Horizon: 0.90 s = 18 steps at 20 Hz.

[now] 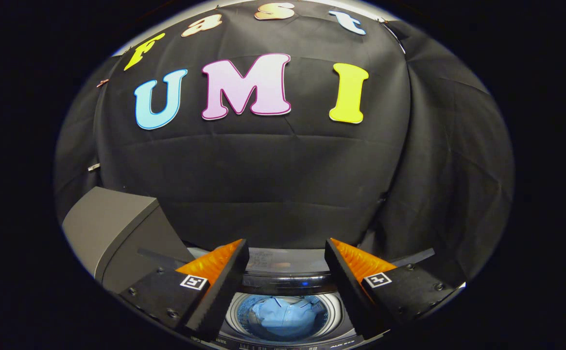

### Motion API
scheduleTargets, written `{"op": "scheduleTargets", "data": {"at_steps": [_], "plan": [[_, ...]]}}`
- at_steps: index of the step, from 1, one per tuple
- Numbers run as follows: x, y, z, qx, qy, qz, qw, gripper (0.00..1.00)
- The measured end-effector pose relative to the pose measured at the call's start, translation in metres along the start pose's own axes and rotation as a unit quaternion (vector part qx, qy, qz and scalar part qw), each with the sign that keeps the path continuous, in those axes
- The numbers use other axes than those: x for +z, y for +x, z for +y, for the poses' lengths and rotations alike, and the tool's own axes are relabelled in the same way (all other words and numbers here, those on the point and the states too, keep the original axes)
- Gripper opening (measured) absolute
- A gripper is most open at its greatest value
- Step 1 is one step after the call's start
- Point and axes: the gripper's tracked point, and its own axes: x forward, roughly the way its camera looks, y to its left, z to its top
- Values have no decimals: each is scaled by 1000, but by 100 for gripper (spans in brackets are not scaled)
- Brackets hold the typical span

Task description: Put the clothes into the washing machine and then close the washing machine lid.

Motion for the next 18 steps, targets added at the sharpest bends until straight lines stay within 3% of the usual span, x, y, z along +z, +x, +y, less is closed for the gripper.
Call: {"op": "scheduleTargets", "data": {"at_steps": [7,10,11,14,18], "plan": [[-14,-6,3,11,-3,8,1000,100],[-68,1,-14,-24,-76,107,991,98],[-79,-5,-11,-14,-77,121,990,99],[-100,0,-5,-12,-70,112,991,99],[-86,-8,8,-4,-63,88,994,99]]}}
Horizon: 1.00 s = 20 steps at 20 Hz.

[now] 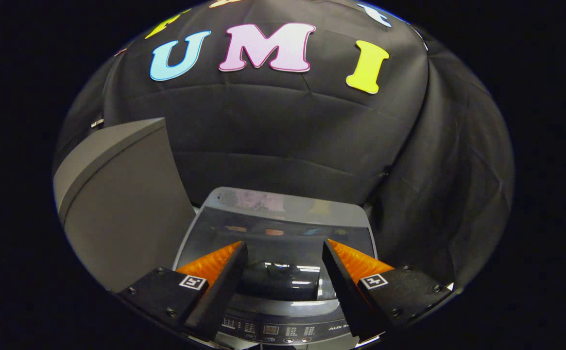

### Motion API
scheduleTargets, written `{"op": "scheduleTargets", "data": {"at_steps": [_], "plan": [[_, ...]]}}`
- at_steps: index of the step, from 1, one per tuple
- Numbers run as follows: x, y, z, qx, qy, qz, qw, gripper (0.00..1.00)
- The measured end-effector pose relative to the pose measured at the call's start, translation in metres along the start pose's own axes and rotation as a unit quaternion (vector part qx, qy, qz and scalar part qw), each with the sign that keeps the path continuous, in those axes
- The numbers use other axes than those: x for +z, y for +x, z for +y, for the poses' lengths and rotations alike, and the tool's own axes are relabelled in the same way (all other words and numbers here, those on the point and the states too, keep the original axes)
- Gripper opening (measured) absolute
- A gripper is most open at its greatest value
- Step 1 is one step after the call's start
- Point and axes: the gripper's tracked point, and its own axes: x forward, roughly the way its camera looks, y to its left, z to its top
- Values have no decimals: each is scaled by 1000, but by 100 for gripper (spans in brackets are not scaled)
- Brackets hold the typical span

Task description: Put the clothes into the washing machine and then close the washing machine lid.

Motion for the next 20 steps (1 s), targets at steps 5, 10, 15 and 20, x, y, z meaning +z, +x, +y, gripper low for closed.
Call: {"op": "scheduleTargets", "data": {"at_steps": [5,10,15,20], "plan": [[73,-24,15,13,45,-84,995,99],[161,-91,34,24,81,-220,972,99],[208,-176,77,47,68,-332,940,99],[202,-217,110,57,80,-342,935,99]]}}
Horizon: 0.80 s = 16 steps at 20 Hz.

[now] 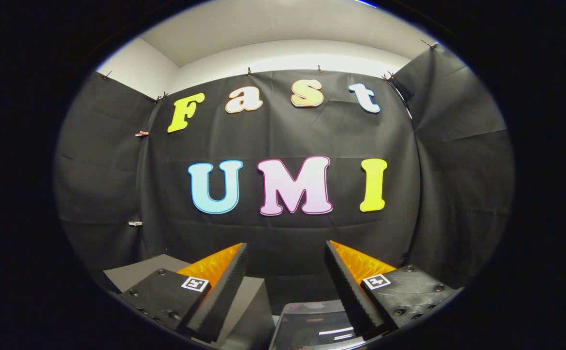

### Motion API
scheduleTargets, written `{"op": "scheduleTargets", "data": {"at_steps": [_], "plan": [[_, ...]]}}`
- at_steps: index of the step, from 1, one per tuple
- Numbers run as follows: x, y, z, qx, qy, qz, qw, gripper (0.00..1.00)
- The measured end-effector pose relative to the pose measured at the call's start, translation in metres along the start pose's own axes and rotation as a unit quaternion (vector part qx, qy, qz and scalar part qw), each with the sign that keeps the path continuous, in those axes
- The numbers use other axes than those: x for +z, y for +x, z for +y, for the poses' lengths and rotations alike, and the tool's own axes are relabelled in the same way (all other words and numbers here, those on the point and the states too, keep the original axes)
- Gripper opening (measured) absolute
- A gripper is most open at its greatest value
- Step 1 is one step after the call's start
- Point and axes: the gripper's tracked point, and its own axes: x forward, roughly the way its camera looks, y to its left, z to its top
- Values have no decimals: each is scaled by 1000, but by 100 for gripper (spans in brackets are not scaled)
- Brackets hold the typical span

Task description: Put the clothes into the washing machine and then close the washing machine lid.

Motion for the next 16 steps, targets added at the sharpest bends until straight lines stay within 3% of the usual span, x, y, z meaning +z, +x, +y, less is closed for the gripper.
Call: {"op": "scheduleTargets", "data": {"at_steps": [8,16], "plan": [[-23,-36,22,-18,6,20,1000,99],[-24,-34,40,-13,11,21,1000,99]]}}
